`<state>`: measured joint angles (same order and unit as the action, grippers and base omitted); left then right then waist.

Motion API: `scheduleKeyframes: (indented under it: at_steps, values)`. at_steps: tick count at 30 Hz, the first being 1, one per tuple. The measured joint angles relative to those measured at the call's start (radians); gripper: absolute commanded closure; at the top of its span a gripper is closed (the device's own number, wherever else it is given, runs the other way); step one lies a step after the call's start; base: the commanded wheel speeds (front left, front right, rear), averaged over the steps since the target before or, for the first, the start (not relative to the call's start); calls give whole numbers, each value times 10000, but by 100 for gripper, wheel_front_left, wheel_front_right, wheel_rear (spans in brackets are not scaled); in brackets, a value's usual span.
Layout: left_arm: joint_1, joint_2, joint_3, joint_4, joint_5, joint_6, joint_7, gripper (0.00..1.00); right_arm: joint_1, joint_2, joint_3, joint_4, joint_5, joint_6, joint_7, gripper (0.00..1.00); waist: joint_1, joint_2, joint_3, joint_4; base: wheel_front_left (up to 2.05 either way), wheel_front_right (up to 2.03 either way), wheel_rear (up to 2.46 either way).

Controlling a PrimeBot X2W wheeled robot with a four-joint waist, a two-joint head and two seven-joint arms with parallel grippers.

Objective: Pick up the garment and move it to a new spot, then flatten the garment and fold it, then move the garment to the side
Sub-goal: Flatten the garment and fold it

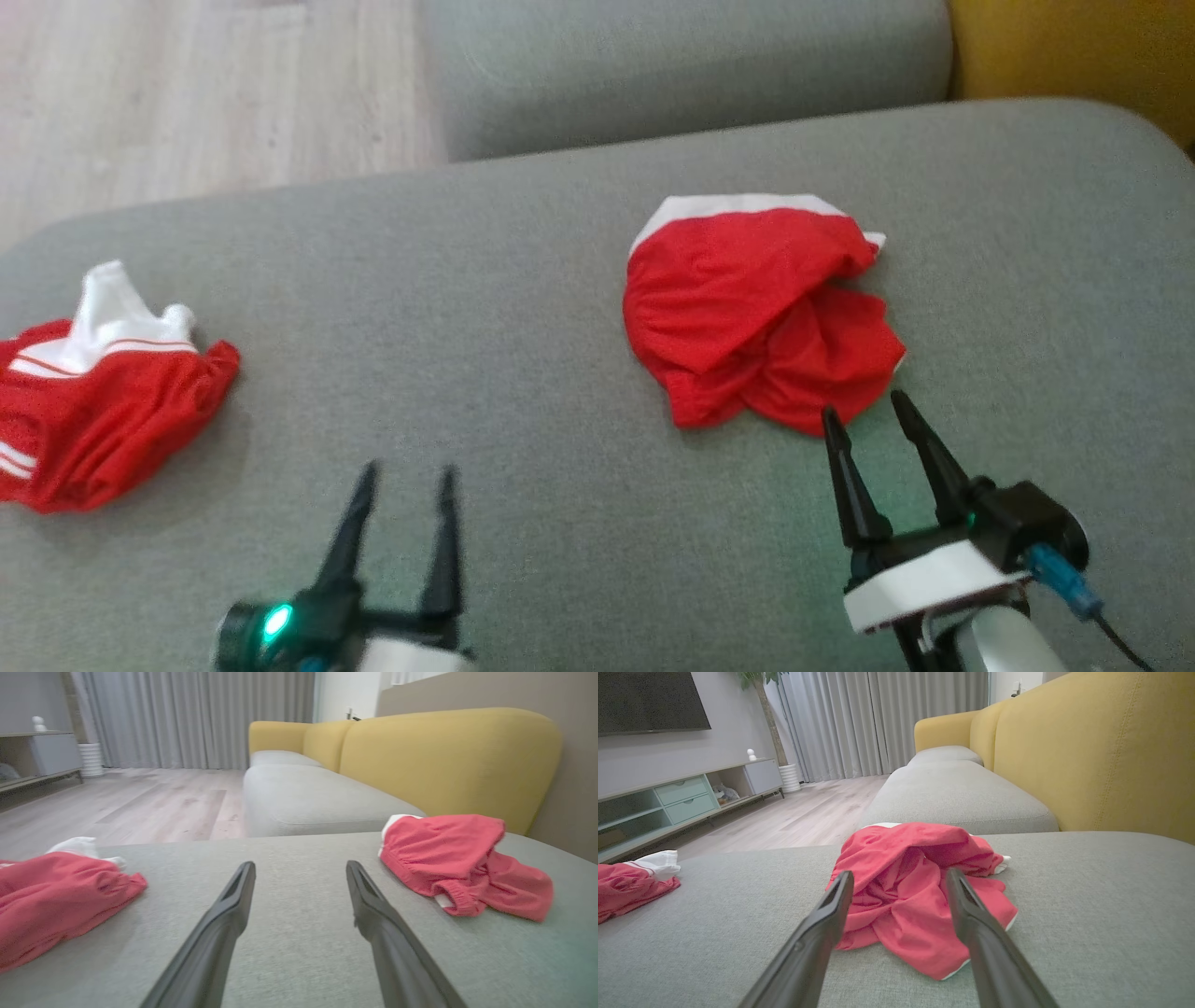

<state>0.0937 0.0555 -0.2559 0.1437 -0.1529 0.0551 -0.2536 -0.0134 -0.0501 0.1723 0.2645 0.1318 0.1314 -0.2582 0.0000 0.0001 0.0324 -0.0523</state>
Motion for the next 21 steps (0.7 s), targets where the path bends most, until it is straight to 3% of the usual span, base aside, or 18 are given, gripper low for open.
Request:
scheduleKeyframes:
  at_steps: [5, 10, 17, 21]
  values:
    - [-1506, -2, -920, 894, 1072, -920, 0, 0, -586, 0, 119, -297, 2, 0, 0, 0, 2, 0, 650, -282, 0, 0, 0]
    - [-3265, 25, -1948, 2734, 1820, -1463, -2, 0, -1232, 0, 184, -527, 2, 0, 0, 0, 3, 0, 1359, -803, 0, 0, 0]
    - [-4804, 36, -2721, 5185, 2015, -1703, 0, 0, -1490, 0, 291, -686, 182, 0, 0, 0, 2, 0, 2147, -1825, 0, 0, 0]
    - [-5375, 94, -2849, 5356, 2056, -1709, -2, 0, -1654, 0, 272, -777, 284, 0, 0, 0, 0, 0, 2496, -2391, 0, 0, 0]
